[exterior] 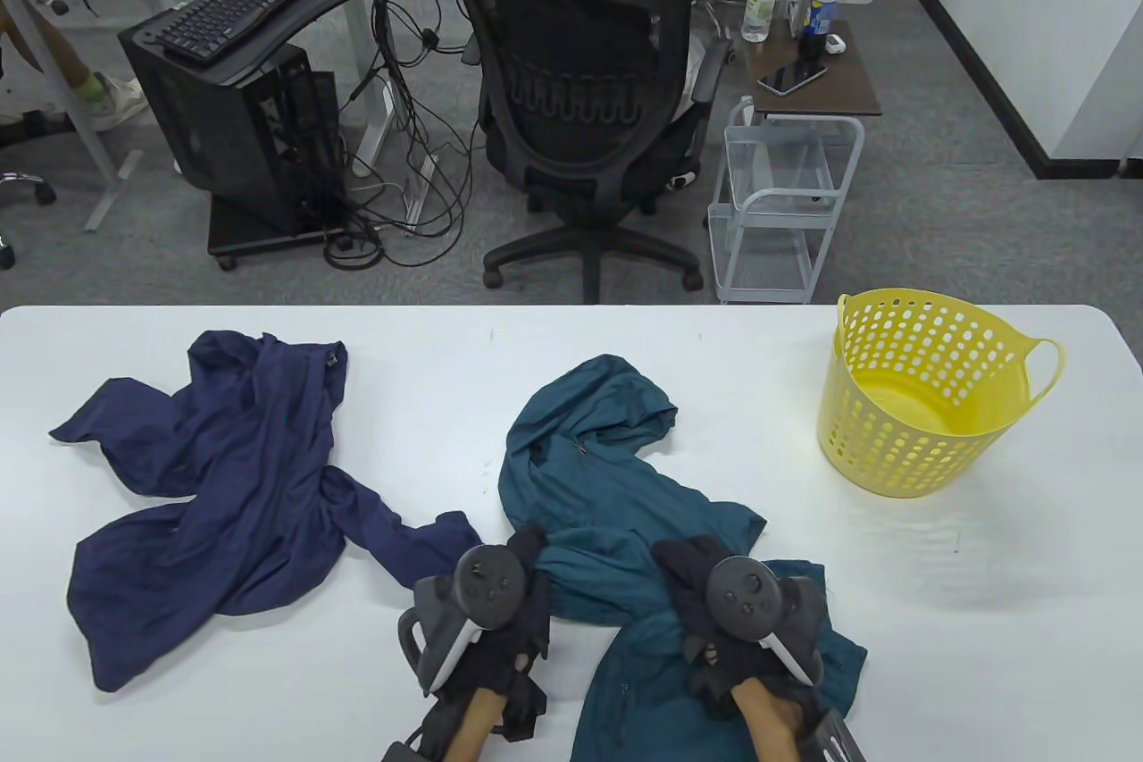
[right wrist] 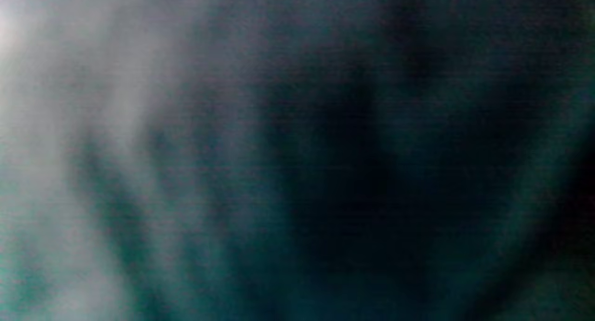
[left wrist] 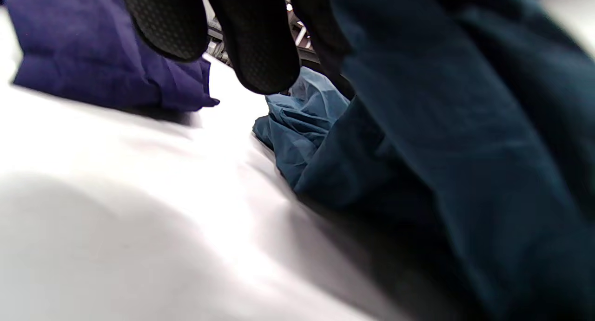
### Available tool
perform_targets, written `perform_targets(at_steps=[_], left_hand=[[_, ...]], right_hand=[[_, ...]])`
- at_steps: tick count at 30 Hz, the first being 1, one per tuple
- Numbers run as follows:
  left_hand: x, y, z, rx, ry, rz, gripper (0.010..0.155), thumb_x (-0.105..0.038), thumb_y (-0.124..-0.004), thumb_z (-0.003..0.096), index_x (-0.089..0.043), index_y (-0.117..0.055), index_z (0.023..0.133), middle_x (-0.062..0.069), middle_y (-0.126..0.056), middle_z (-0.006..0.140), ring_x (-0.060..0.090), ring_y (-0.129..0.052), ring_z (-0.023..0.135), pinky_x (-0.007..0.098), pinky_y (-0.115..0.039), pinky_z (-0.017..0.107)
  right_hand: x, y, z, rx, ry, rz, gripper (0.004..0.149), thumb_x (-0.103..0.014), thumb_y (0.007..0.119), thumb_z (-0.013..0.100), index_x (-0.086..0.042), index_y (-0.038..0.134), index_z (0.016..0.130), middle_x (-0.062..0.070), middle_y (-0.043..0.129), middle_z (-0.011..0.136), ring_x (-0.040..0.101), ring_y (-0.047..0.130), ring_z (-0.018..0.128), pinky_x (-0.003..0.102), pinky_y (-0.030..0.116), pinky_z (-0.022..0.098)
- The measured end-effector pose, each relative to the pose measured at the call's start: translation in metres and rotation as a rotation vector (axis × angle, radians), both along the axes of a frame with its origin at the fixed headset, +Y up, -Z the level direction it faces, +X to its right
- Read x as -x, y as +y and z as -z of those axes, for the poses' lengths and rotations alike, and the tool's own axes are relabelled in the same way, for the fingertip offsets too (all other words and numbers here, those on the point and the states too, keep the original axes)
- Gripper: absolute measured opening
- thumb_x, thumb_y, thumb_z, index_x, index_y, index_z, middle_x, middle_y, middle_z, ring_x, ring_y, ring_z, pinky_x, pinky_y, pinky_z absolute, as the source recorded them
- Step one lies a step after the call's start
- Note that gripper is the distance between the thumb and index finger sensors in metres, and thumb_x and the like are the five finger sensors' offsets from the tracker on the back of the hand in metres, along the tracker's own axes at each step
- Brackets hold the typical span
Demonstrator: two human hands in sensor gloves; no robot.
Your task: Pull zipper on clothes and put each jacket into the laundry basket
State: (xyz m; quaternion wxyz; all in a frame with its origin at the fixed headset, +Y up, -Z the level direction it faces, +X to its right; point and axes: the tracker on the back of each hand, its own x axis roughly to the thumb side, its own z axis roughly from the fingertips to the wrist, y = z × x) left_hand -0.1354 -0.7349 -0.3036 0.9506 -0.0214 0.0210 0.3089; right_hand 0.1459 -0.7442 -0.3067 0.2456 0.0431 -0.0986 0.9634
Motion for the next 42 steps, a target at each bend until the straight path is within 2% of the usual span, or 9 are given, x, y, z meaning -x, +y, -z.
perform_targets(at_steps=[3, 6, 11, 15, 20, 24, 30, 33, 42], left_hand=[[0.010, -0.004, 0.005, 0.025, -0.068, -0.230, 0.049, -0.041, -0.067, 0.0457, -0.042, -0.066, 0.095, -0.019, -0.090, 0.085, 0.024, -0.084, 0.092, 0.057, -0.068, 0.066], [0.014, -0.007, 0.007, 0.061, -0.084, -0.353, 0.049, -0.038, -0.067, 0.0461, -0.042, -0.065, 0.095, -0.019, -0.090, 0.089, 0.023, -0.086, 0.093, 0.056, -0.069, 0.066], [0.012, -0.013, 0.008, 0.138, -0.131, -0.503, 0.050, -0.038, -0.066, 0.0466, -0.042, -0.064, 0.096, -0.018, -0.090, 0.089, 0.023, -0.087, 0.092, 0.055, -0.069, 0.066], [0.009, -0.024, 0.010, 0.240, -0.181, -0.684, 0.050, -0.039, -0.063, 0.0477, -0.040, -0.060, 0.098, -0.019, -0.090, 0.083, 0.022, -0.085, 0.091, 0.055, -0.068, 0.067], [0.003, -0.033, 0.011, 0.341, -0.256, -0.788, 0.051, -0.044, -0.061, 0.0486, -0.040, -0.057, 0.099, -0.012, -0.091, 0.065, 0.023, -0.087, 0.080, 0.055, -0.068, 0.064], [0.002, -0.029, 0.011, 0.295, -0.238, -0.653, 0.066, -0.063, -0.072, 0.0409, -0.030, -0.061, 0.098, -0.011, -0.091, 0.050, 0.023, -0.091, 0.065, 0.057, -0.071, 0.060], [-0.005, -0.011, 0.011, 0.267, -0.277, 0.016, 0.093, -0.074, -0.085, 0.0253, -0.033, -0.052, 0.102, -0.014, -0.085, 0.058, 0.021, -0.086, 0.067, 0.057, -0.069, 0.062], [-0.008, -0.007, 0.010, 0.249, -0.209, 0.294, 0.094, -0.072, -0.088, 0.0229, -0.035, -0.051, 0.101, -0.017, -0.083, 0.057, 0.017, -0.087, 0.065, 0.055, -0.071, 0.062], [-0.016, -0.002, 0.006, 0.195, -0.074, 0.556, 0.086, -0.058, -0.094, 0.0286, -0.035, -0.053, 0.100, -0.018, -0.083, 0.059, 0.016, -0.087, 0.064, 0.054, -0.071, 0.062]], right_hand=[[0.004, 0.001, -0.002, 0.004, 0.012, -0.027, 0.039, -0.029, 0.091, 0.046, -0.035, 0.088, 0.085, -0.006, 0.094, 0.084, 0.018, 0.100, 0.059, 0.044, 0.080, 0.055], [0.009, 0.006, -0.007, -0.042, 0.030, -0.027, 0.044, -0.043, 0.082, 0.049, -0.035, 0.082, 0.093, -0.005, 0.086, 0.096, 0.028, 0.089, 0.082, 0.051, 0.075, 0.061], [0.027, 0.015, -0.018, -0.033, 0.236, 0.097, 0.073, -0.071, 0.078, 0.044, -0.028, 0.074, 0.103, 0.001, 0.073, 0.110, 0.042, 0.063, 0.103, 0.066, 0.055, 0.069], [0.048, 0.011, -0.022, 0.095, 0.335, -0.073, 0.099, -0.081, 0.079, 0.038, -0.028, 0.045, 0.115, 0.001, 0.044, 0.124, 0.043, 0.040, 0.111, 0.070, 0.041, 0.074], [0.058, 0.003, -0.019, 0.049, 0.205, -0.167, 0.059, -0.057, 0.068, 0.050, -0.033, 0.068, 0.105, -0.002, 0.060, 0.118, 0.040, 0.055, 0.106, 0.066, 0.050, 0.071], [0.050, 0.001, -0.016, 0.047, 0.124, -0.112, 0.051, -0.050, 0.069, 0.052, -0.030, 0.078, 0.098, -0.001, 0.072, 0.112, 0.041, 0.066, 0.101, 0.064, 0.056, 0.069], [0.039, -0.010, -0.008, 0.110, 0.062, -0.144, 0.047, -0.047, 0.075, 0.051, -0.030, 0.083, 0.094, -0.002, 0.079, 0.107, 0.038, 0.071, 0.099, 0.062, 0.059, 0.068], [0.040, -0.015, -0.004, 0.150, 0.048, -0.187, 0.045, -0.045, 0.079, 0.050, -0.033, 0.084, 0.093, -0.005, 0.080, 0.106, 0.035, 0.070, 0.100, 0.061, 0.058, 0.069], [0.037, -0.024, 0.002, 0.224, 0.029, -0.207, 0.044, -0.045, 0.079, 0.050, -0.038, 0.082, 0.093, -0.010, 0.078, 0.107, 0.030, 0.069, 0.101, 0.058, 0.056, 0.071]])
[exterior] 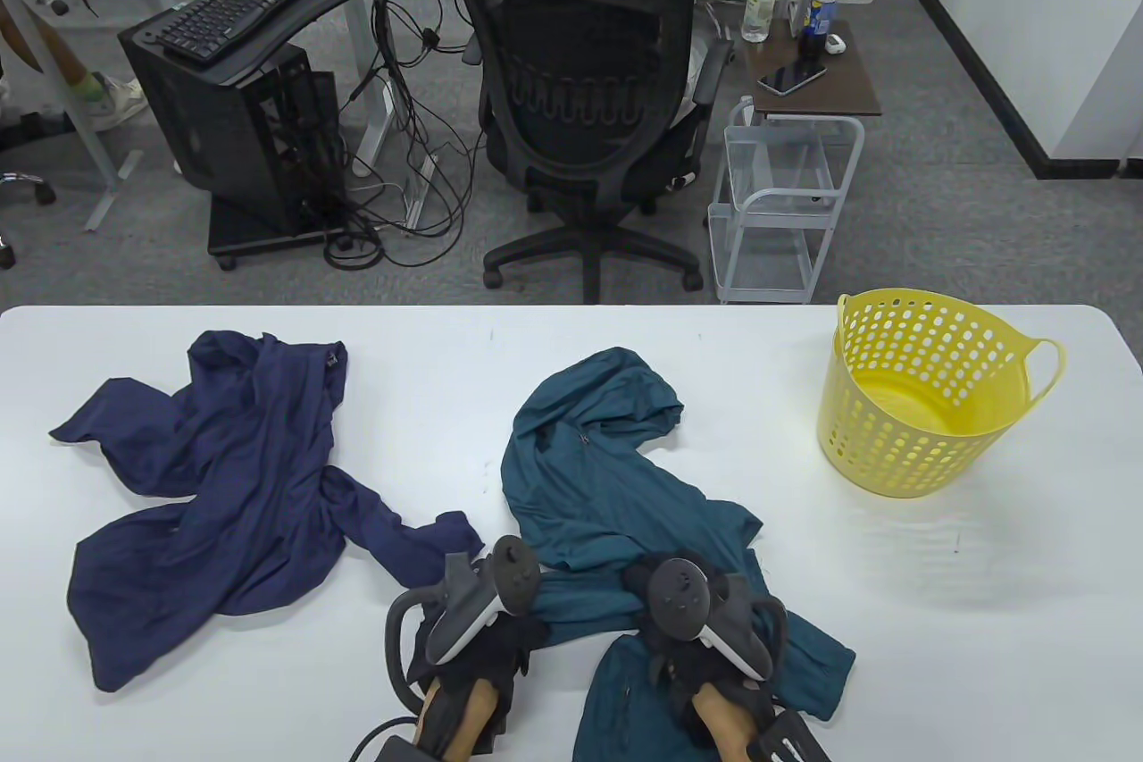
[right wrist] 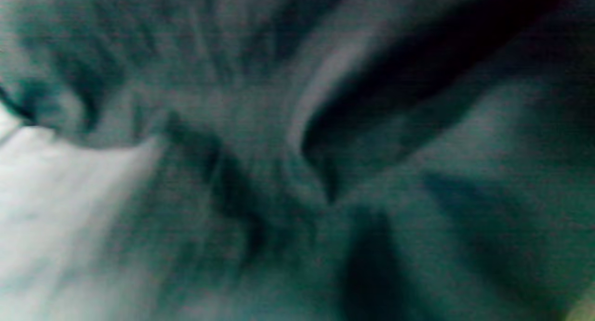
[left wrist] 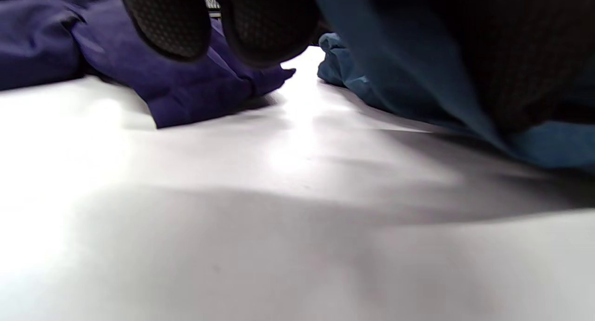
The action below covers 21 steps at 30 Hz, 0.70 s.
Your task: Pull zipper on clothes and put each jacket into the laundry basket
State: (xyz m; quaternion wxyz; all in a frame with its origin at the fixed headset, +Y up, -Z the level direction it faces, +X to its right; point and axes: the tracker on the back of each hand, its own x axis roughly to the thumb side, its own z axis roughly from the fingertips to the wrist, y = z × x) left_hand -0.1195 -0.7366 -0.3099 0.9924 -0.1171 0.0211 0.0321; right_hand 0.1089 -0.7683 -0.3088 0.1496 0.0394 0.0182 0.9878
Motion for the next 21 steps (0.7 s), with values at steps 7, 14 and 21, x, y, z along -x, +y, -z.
perform_targets(at_steps=[7, 14, 21], left_hand=[[0.035, -0.003, 0.001, -0.064, 0.099, -0.727, 0.065, -0.051, -0.082, 0.0407, -0.042, -0.054, 0.099, -0.019, -0.086, 0.066, 0.016, -0.091, 0.076, 0.050, -0.073, 0.066], [0.049, -0.025, 0.007, 0.117, 0.130, -1.302, 0.062, -0.041, -0.079, 0.0444, -0.051, -0.051, 0.099, -0.013, -0.081, 0.075, 0.010, -0.107, 0.062, 0.043, -0.086, 0.058], [0.041, -0.017, 0.012, 0.132, -0.059, -1.082, 0.064, -0.037, -0.077, 0.0437, -0.051, -0.049, 0.101, -0.009, -0.080, 0.076, 0.004, -0.100, 0.029, 0.038, -0.091, 0.039]], right_hand=[[-0.003, -0.001, 0.001, 0.014, -0.005, 0.026, 0.044, -0.046, 0.077, 0.051, -0.038, 0.081, 0.094, -0.010, 0.078, 0.107, 0.029, 0.069, 0.101, 0.058, 0.056, 0.071], [-0.007, -0.001, 0.002, 0.030, 0.003, 0.054, 0.045, -0.047, 0.074, 0.051, -0.037, 0.080, 0.095, -0.008, 0.077, 0.107, 0.029, 0.068, 0.101, 0.058, 0.056, 0.071], [-0.018, -0.002, 0.004, 0.061, -0.011, 0.108, 0.045, -0.046, 0.074, 0.052, -0.035, 0.081, 0.095, -0.007, 0.077, 0.107, 0.029, 0.067, 0.101, 0.058, 0.055, 0.071]])
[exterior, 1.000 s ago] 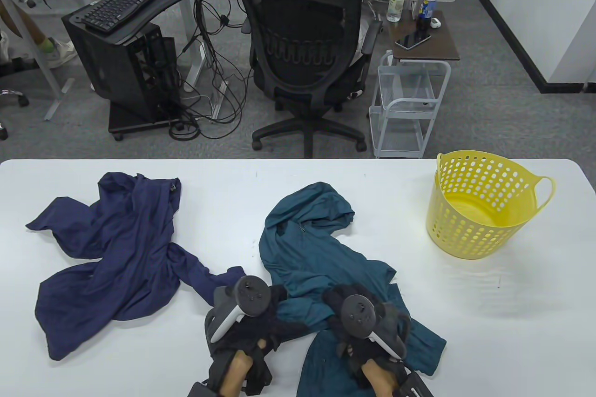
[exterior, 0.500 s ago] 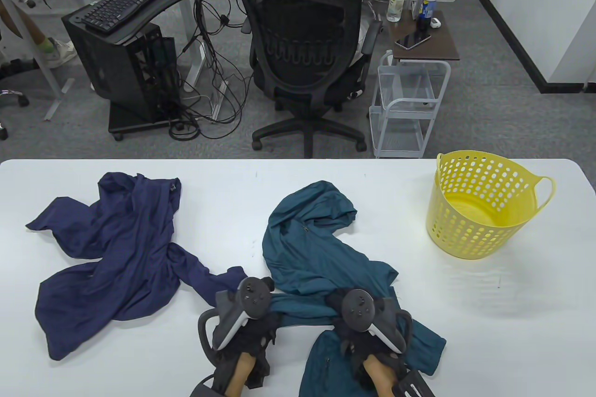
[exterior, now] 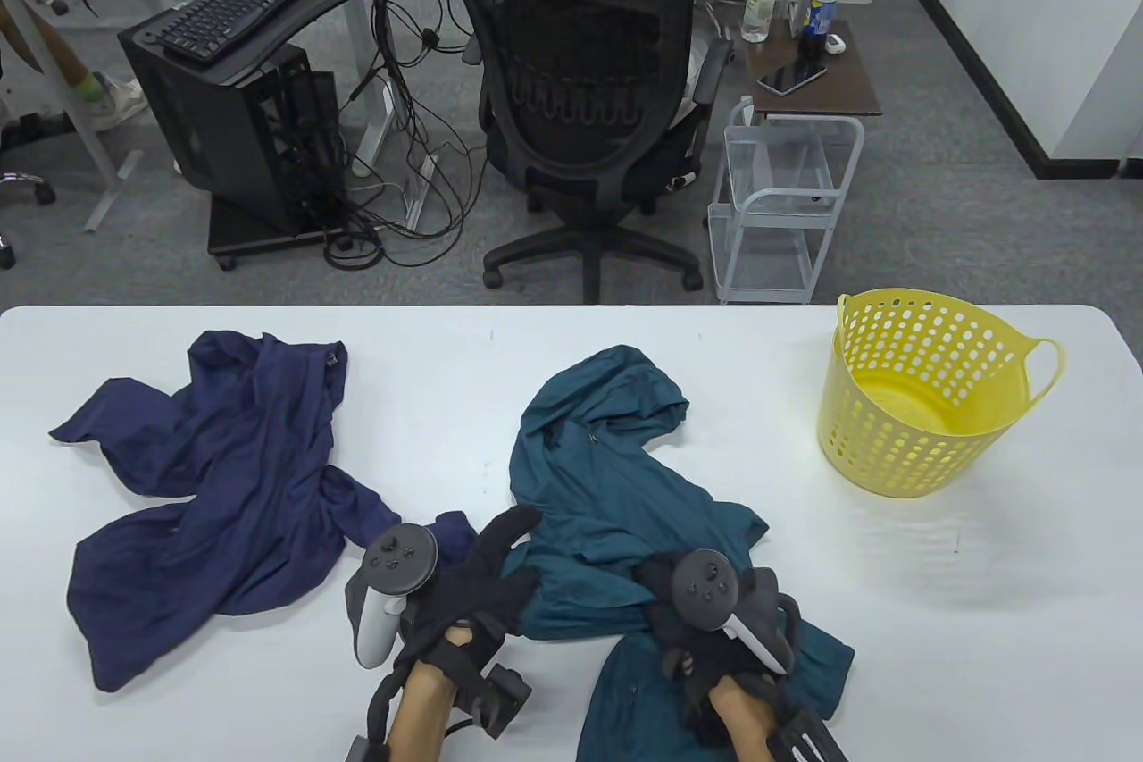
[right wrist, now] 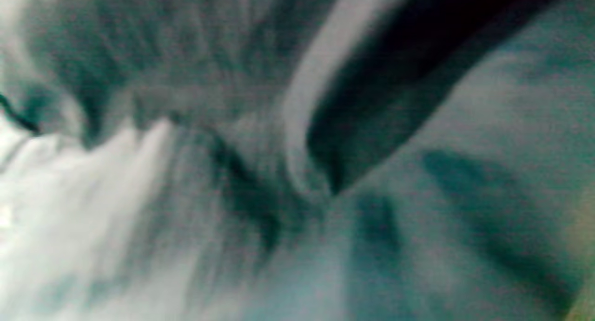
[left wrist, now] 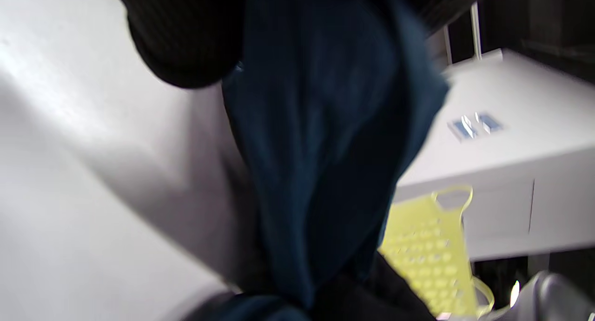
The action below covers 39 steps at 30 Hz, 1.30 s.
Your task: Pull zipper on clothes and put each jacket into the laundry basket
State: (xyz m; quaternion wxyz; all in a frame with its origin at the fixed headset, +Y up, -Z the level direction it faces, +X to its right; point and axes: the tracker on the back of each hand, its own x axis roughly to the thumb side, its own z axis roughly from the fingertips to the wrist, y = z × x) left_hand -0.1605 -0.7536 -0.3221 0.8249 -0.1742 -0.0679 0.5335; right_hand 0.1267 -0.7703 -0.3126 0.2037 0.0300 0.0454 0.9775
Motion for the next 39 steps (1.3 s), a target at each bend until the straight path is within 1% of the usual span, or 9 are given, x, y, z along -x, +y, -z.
perform_targets(at_steps=[4, 11, 16, 20, 22, 26, 31, 34, 39], left_hand=[[-0.010, 0.005, 0.000, -0.028, -0.121, 0.146, 0.065, -0.039, -0.078, 0.0440, -0.045, -0.050, 0.103, -0.007, -0.083, 0.073, 0.003, -0.095, 0.019, 0.037, -0.092, 0.030], [-0.041, 0.022, -0.016, -0.151, -0.164, 0.642, 0.095, -0.078, -0.083, 0.0266, -0.038, -0.049, 0.106, -0.008, -0.086, 0.070, -0.003, -0.086, 0.013, 0.030, -0.091, 0.017], [-0.051, 0.038, -0.035, -0.380, 0.178, 1.214, 0.086, -0.065, -0.090, 0.0297, -0.037, -0.056, 0.103, -0.013, -0.087, 0.065, -0.003, -0.085, 0.014, 0.031, -0.091, 0.020], [-0.035, 0.045, -0.038, -0.374, 0.324, 1.208, 0.068, -0.051, -0.085, 0.0388, -0.040, -0.060, 0.101, -0.010, -0.085, 0.074, 0.004, -0.089, 0.030, 0.039, -0.088, 0.036], [-0.022, 0.049, -0.039, -0.371, 0.367, 1.186, 0.062, -0.048, -0.083, 0.0403, -0.042, -0.064, 0.099, -0.012, -0.083, 0.085, 0.010, -0.093, 0.052, 0.049, -0.082, 0.051], [0.020, 0.050, -0.040, -0.313, 0.308, 0.743, 0.050, -0.041, -0.080, 0.0419, -0.042, -0.076, 0.092, -0.009, -0.092, 0.092, 0.027, -0.093, 0.086, 0.059, -0.070, 0.063], [0.059, 0.040, -0.043, -0.181, 0.283, 0.354, 0.048, -0.049, -0.084, 0.0396, -0.032, -0.087, 0.084, -0.012, -0.106, 0.045, 0.023, -0.100, 0.074, 0.064, -0.068, 0.060], [0.070, 0.048, -0.048, -0.199, 0.277, 0.548, 0.052, -0.054, -0.089, 0.0354, -0.031, -0.088, 0.082, -0.012, -0.100, 0.035, 0.021, -0.100, 0.063, 0.068, -0.067, 0.059], [0.075, 0.064, -0.056, -0.166, 0.199, 1.225, 0.065, -0.061, -0.086, 0.0341, -0.043, -0.070, 0.095, -0.019, -0.090, 0.062, 0.021, -0.084, 0.083, 0.070, -0.057, 0.068]], right_hand=[[-0.001, 0.000, 0.000, 0.005, 0.004, 0.006, 0.046, -0.046, 0.074, 0.051, -0.034, 0.081, 0.095, -0.007, 0.077, 0.108, 0.029, 0.067, 0.101, 0.058, 0.055, 0.071], [-0.007, 0.000, 0.002, 0.004, -0.003, 0.046, 0.046, -0.047, 0.073, 0.051, -0.034, 0.081, 0.095, -0.006, 0.078, 0.107, 0.030, 0.068, 0.101, 0.058, 0.055, 0.071], [-0.017, 0.002, 0.002, -0.005, -0.020, 0.083, 0.045, -0.047, 0.073, 0.052, -0.034, 0.081, 0.094, -0.006, 0.079, 0.107, 0.030, 0.070, 0.100, 0.058, 0.057, 0.071], [-0.013, 0.002, 0.001, -0.014, -0.013, 0.054, 0.045, -0.048, 0.073, 0.052, -0.035, 0.081, 0.094, -0.006, 0.079, 0.106, 0.031, 0.071, 0.100, 0.058, 0.058, 0.070], [-0.013, 0.002, 0.001, -0.013, -0.013, 0.053, 0.045, -0.047, 0.073, 0.052, -0.035, 0.081, 0.094, -0.006, 0.079, 0.106, 0.031, 0.071, 0.099, 0.058, 0.058, 0.070], [-0.013, 0.001, 0.001, -0.009, -0.013, 0.061, 0.045, -0.047, 0.073, 0.052, -0.035, 0.080, 0.094, -0.006, 0.079, 0.106, 0.031, 0.071, 0.099, 0.059, 0.058, 0.070], [-0.008, 0.001, 0.000, -0.014, -0.001, 0.026, 0.045, -0.048, 0.073, 0.052, -0.035, 0.080, 0.094, -0.006, 0.079, 0.106, 0.031, 0.071, 0.099, 0.058, 0.058, 0.070], [-0.006, 0.001, 0.000, -0.020, 0.003, 0.008, 0.045, -0.049, 0.073, 0.052, -0.035, 0.081, 0.094, -0.007, 0.080, 0.106, 0.031, 0.072, 0.099, 0.058, 0.059, 0.070], [-0.005, 0.001, -0.001, -0.023, 0.011, 0.002, 0.045, -0.049, 0.074, 0.051, -0.035, 0.081, 0.094, -0.006, 0.080, 0.105, 0.031, 0.072, 0.099, 0.059, 0.059, 0.069]])
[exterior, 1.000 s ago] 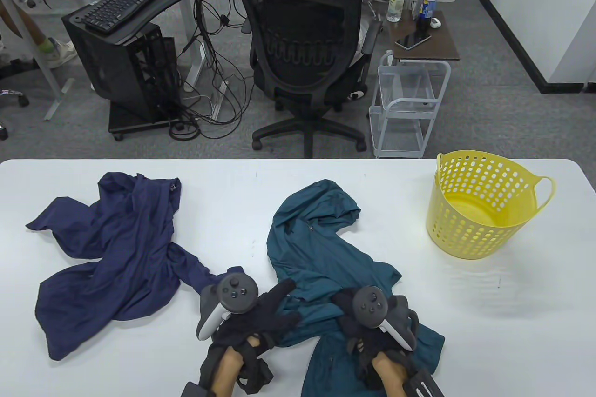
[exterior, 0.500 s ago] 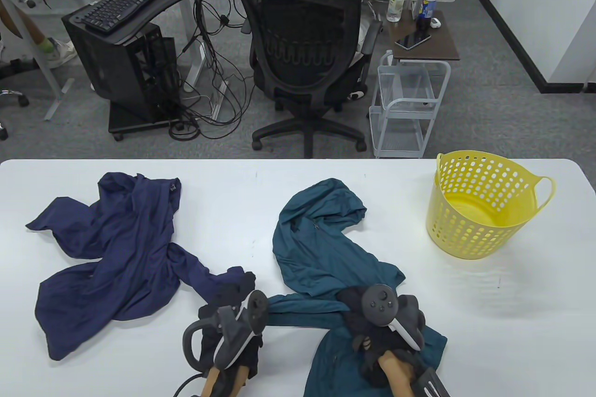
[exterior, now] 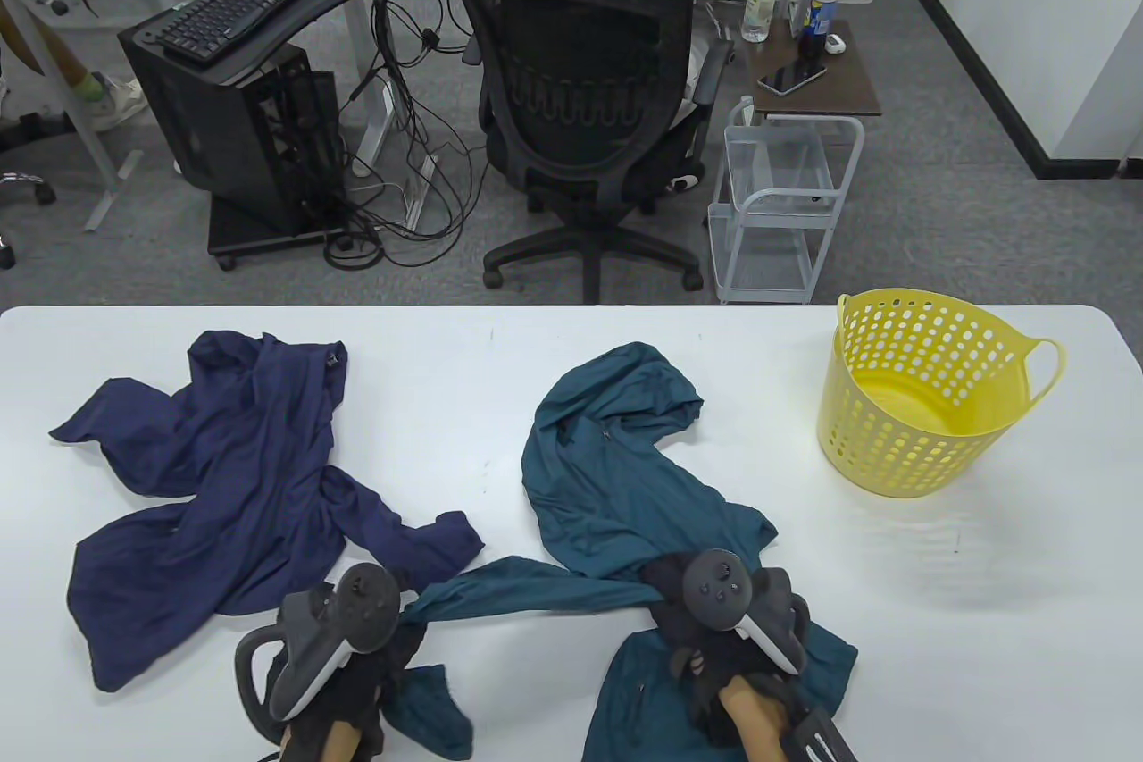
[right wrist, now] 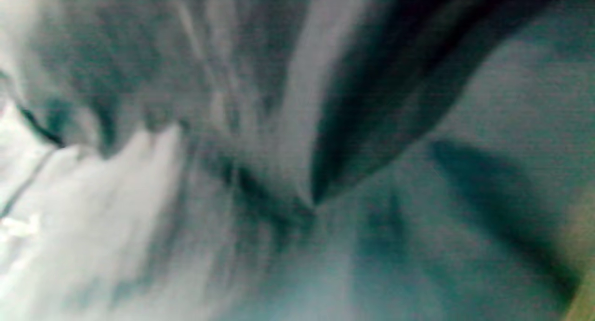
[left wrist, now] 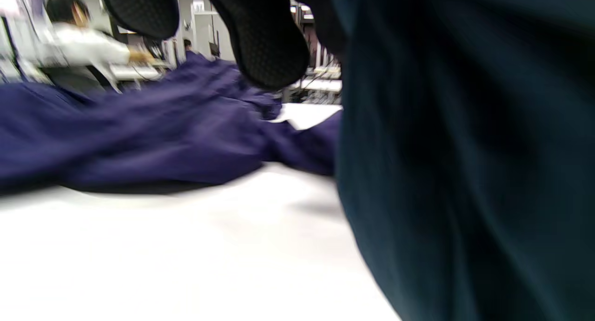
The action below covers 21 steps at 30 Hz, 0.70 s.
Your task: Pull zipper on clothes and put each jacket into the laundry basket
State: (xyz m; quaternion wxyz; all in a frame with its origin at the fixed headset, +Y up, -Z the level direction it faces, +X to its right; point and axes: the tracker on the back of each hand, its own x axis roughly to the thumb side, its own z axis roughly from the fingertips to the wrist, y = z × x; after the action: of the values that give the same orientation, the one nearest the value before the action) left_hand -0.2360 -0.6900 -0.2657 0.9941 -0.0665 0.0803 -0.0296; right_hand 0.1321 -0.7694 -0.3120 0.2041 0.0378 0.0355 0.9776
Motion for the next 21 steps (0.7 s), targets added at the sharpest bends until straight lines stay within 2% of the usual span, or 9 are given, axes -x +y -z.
perform_targets(at_steps=[2, 5, 8, 10, 12, 15, 17, 19, 21], left_hand=[[0.012, 0.004, -0.003, 0.112, 0.026, 0.043, 0.064, -0.056, -0.086, 0.0370, -0.044, -0.067, 0.097, -0.017, -0.088, 0.074, 0.025, -0.078, 0.090, 0.071, -0.053, 0.069], [0.035, 0.009, -0.009, 0.242, 0.116, 0.015, 0.063, -0.051, -0.086, 0.0402, -0.043, -0.066, 0.099, -0.012, -0.082, 0.091, 0.032, -0.066, 0.100, 0.072, -0.046, 0.071], [0.062, 0.007, -0.014, 0.299, 0.203, 0.034, 0.060, -0.045, -0.087, 0.0407, -0.042, -0.070, 0.098, -0.009, -0.084, 0.095, 0.036, -0.065, 0.102, 0.073, -0.045, 0.071], [0.073, -0.001, -0.017, 0.349, 0.222, 0.020, 0.069, -0.055, -0.088, 0.0361, -0.042, -0.066, 0.101, -0.008, -0.080, 0.100, 0.037, -0.063, 0.104, 0.073, -0.045, 0.071], [0.076, -0.012, -0.017, 0.398, 0.200, -0.070, 0.080, -0.062, -0.088, 0.0315, -0.041, -0.061, 0.104, -0.004, -0.072, 0.107, 0.040, -0.057, 0.106, 0.073, -0.044, 0.070], [0.063, -0.018, -0.014, 0.386, 0.135, -0.123, 0.087, -0.066, -0.085, 0.0313, -0.041, -0.050, 0.107, -0.001, -0.057, 0.117, 0.042, -0.047, 0.109, 0.073, -0.041, 0.071], [0.047, -0.014, -0.010, 0.343, 0.091, -0.136, 0.084, -0.067, -0.080, 0.0342, -0.041, -0.047, 0.108, 0.000, -0.053, 0.118, 0.042, -0.045, 0.110, 0.073, -0.040, 0.071], [0.024, -0.005, -0.004, 0.258, 0.034, -0.170, 0.078, -0.067, -0.074, 0.0382, -0.041, -0.049, 0.108, 0.001, -0.057, 0.117, 0.042, -0.049, 0.109, 0.072, -0.042, 0.071], [0.003, 0.003, -0.001, 0.177, -0.003, -0.217, 0.073, -0.066, -0.070, 0.0404, -0.040, -0.054, 0.107, -0.002, -0.063, 0.115, 0.041, -0.055, 0.107, 0.071, -0.046, 0.071]], right_hand=[[0.001, 0.000, 0.000, -0.003, 0.002, -0.009, 0.045, -0.049, 0.074, 0.051, -0.035, 0.082, 0.094, -0.006, 0.080, 0.105, 0.032, 0.072, 0.099, 0.059, 0.059, 0.069], [0.001, 0.000, 0.000, -0.001, 0.005, -0.008, 0.046, -0.049, 0.074, 0.051, -0.035, 0.082, 0.094, -0.007, 0.080, 0.106, 0.032, 0.072, 0.099, 0.059, 0.059, 0.069], [0.003, 0.000, -0.001, -0.001, 0.012, -0.016, 0.046, -0.050, 0.074, 0.051, -0.035, 0.082, 0.094, -0.007, 0.081, 0.106, 0.032, 0.072, 0.099, 0.059, 0.060, 0.069], [0.004, 0.001, -0.001, 0.017, 0.027, -0.011, 0.050, -0.053, 0.076, 0.049, -0.035, 0.080, 0.096, -0.007, 0.079, 0.107, 0.033, 0.069, 0.100, 0.059, 0.058, 0.070], [0.004, 0.002, 0.000, 0.062, 0.048, -0.002, 0.056, -0.055, 0.079, 0.047, -0.034, 0.076, 0.099, -0.005, 0.074, 0.111, 0.035, 0.064, 0.103, 0.061, 0.055, 0.070], [0.002, 0.012, -0.002, 0.139, 0.116, 0.051, 0.065, -0.056, 0.083, 0.046, -0.034, 0.067, 0.105, -0.005, 0.063, 0.116, 0.041, 0.052, 0.106, 0.064, 0.048, 0.072], [-0.005, 0.023, -0.003, 0.157, 0.162, 0.125, 0.067, -0.055, 0.085, 0.045, -0.033, 0.066, 0.105, -0.005, 0.062, 0.117, 0.041, 0.053, 0.106, 0.065, 0.047, 0.072], [-0.022, 0.037, -0.004, 0.155, 0.183, 0.272, 0.065, -0.055, 0.085, 0.046, -0.033, 0.067, 0.104, -0.005, 0.064, 0.116, 0.040, 0.058, 0.105, 0.064, 0.050, 0.071], [-0.042, 0.046, -0.005, 0.094, 0.114, 0.428, 0.059, -0.051, 0.083, 0.048, -0.032, 0.071, 0.102, -0.003, 0.068, 0.114, 0.040, 0.063, 0.102, 0.063, 0.053, 0.070]])
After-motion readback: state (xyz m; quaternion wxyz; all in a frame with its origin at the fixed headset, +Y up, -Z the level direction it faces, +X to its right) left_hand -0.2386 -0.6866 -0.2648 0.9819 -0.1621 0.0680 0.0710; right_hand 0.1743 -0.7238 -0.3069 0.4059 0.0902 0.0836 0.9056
